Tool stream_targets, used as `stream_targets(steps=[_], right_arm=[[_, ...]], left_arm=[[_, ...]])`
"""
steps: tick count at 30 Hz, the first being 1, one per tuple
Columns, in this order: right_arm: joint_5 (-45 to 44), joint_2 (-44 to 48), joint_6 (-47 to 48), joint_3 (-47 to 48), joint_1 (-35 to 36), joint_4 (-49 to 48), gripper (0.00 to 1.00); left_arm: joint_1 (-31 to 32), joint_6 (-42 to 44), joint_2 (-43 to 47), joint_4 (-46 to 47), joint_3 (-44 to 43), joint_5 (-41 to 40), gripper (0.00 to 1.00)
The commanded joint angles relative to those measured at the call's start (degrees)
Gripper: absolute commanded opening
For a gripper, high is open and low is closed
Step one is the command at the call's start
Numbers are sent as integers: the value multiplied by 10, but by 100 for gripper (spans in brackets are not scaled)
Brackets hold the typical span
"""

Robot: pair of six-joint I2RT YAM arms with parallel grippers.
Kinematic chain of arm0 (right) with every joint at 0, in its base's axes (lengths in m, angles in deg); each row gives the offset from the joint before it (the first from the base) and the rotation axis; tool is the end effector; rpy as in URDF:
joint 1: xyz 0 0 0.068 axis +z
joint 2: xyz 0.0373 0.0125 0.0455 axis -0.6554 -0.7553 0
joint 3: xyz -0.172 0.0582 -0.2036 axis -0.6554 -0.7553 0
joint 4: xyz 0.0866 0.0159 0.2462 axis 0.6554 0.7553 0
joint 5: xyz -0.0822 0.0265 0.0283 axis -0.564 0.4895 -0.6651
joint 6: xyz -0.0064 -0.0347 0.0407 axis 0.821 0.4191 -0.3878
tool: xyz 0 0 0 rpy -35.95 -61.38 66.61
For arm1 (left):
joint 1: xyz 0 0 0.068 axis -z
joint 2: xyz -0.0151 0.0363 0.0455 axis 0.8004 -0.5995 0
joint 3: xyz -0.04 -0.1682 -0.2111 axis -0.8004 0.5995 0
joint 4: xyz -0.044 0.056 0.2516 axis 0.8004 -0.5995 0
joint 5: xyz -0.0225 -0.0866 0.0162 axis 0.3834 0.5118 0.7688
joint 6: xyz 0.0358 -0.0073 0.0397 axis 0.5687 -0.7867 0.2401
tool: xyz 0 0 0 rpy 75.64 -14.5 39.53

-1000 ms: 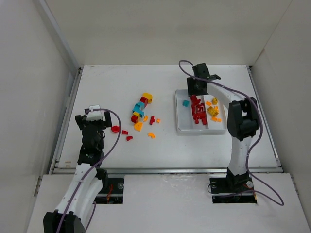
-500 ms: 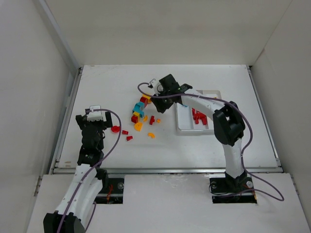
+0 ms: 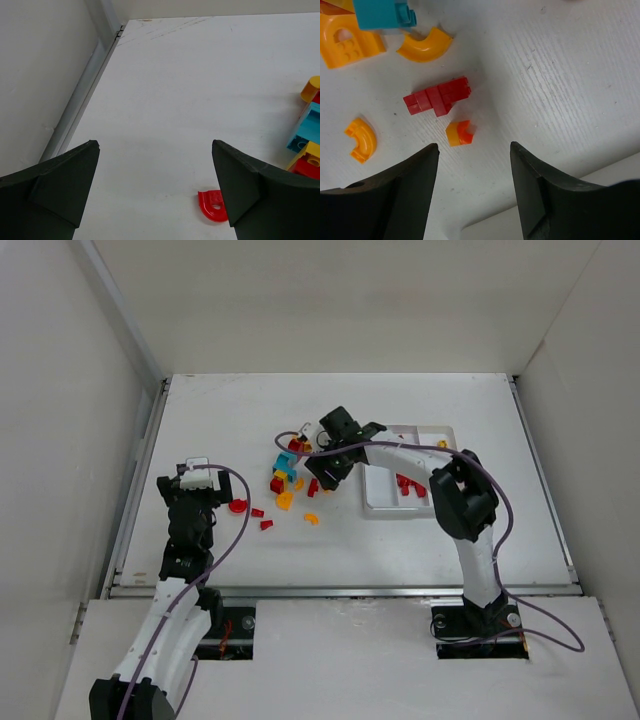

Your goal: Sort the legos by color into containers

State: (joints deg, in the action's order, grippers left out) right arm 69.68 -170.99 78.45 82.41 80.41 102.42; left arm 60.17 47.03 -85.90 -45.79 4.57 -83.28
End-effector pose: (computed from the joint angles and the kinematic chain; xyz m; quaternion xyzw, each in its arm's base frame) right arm 0.3487 0.2958 0.1984 -0.4754 0.8343 0.1419 0.2403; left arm 0.1576 -0.0100 0.2436 0.0011 0.6830 0.1074 0.7225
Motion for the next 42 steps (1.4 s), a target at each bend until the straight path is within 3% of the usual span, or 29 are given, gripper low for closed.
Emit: stream_targets(steps=[1, 11, 17, 22, 23, 25, 28, 32, 37, 42], right_arm=[[16, -10, 10, -7, 4, -13, 65], [-21, -41, 5, -1, 30, -18, 62], [-29, -41, -1, -1, 30, -24, 48], [-29, -41, -1, -1, 30, -24, 23], [-29, -36, -7, -6, 30, -24, 11], [-34, -22, -17, -6, 30, -29, 0], [-33, 17, -58, -20, 3, -43, 0], [-17, 88, -153, -48, -87, -77, 0], [-74, 185, -281, -131, -235, -141, 0], [-132, 162, -309, -128, -308, -120, 0]], left_arm=[[-2, 1, 7, 17, -23, 7, 94], [-2, 1, 7, 11, -23, 7, 94], [-2, 1, 7, 11, -23, 7, 94], [-2, 1, 7, 11, -23, 13, 94], [-2, 1, 7, 11, -23, 13, 94], [-2, 1, 7, 11, -23, 13, 94], [-2, 1, 7, 6, -23, 13, 94], [-2, 1, 7, 6, -23, 25, 94], [-2, 1, 7, 6, -23, 30, 94], [-2, 1, 7, 6, -23, 36, 94]])
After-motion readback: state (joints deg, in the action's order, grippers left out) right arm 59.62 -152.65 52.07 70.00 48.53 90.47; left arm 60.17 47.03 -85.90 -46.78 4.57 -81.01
